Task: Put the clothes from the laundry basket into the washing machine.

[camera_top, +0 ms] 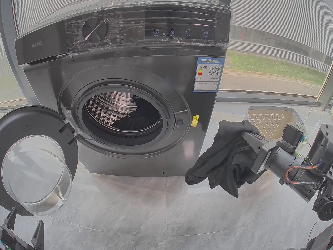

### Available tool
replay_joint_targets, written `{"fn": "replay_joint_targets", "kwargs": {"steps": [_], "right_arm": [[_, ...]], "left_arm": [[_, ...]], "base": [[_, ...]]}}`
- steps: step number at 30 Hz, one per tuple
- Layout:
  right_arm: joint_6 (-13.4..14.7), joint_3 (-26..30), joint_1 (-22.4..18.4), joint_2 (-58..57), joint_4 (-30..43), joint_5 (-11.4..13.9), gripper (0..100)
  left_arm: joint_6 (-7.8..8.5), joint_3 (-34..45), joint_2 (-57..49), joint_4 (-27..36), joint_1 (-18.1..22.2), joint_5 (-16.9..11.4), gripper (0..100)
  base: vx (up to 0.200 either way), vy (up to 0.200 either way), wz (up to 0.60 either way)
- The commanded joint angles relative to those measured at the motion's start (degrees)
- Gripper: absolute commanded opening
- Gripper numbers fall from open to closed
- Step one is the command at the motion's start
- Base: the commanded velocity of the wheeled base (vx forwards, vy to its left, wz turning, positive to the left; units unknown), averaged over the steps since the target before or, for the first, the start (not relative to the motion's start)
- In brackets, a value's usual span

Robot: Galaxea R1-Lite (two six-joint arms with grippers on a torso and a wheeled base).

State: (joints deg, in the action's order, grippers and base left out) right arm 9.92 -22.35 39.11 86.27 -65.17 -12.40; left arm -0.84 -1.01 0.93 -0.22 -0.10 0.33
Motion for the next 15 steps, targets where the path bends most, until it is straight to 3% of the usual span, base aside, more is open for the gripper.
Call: {"fn": "replay_joint_targets", "kwargs": {"steps": [1, 3, 15], "right_arm": [[0.0, 0.1, 0.0, 0.2, 0.0, 0.0, 0], [0.0, 0.1, 0.0, 0.2, 0.0, 0.0, 0], [0.0, 0.2, 0.4, 0.1, 0.0, 0.0, 0]], "left_arm": [[0.05, 0.8, -0.9, 0.0, 0.0, 0.0, 100], [-0.04, 0.8, -0.9, 0.0, 0.0, 0.0, 100], [-0.04, 0.8, -0.9, 0.0, 0.0, 0.0, 100]], "base": [[0.0, 0.0, 0.0], [0.0, 0.0, 0.0], [0.0, 0.2, 0.0]]}}
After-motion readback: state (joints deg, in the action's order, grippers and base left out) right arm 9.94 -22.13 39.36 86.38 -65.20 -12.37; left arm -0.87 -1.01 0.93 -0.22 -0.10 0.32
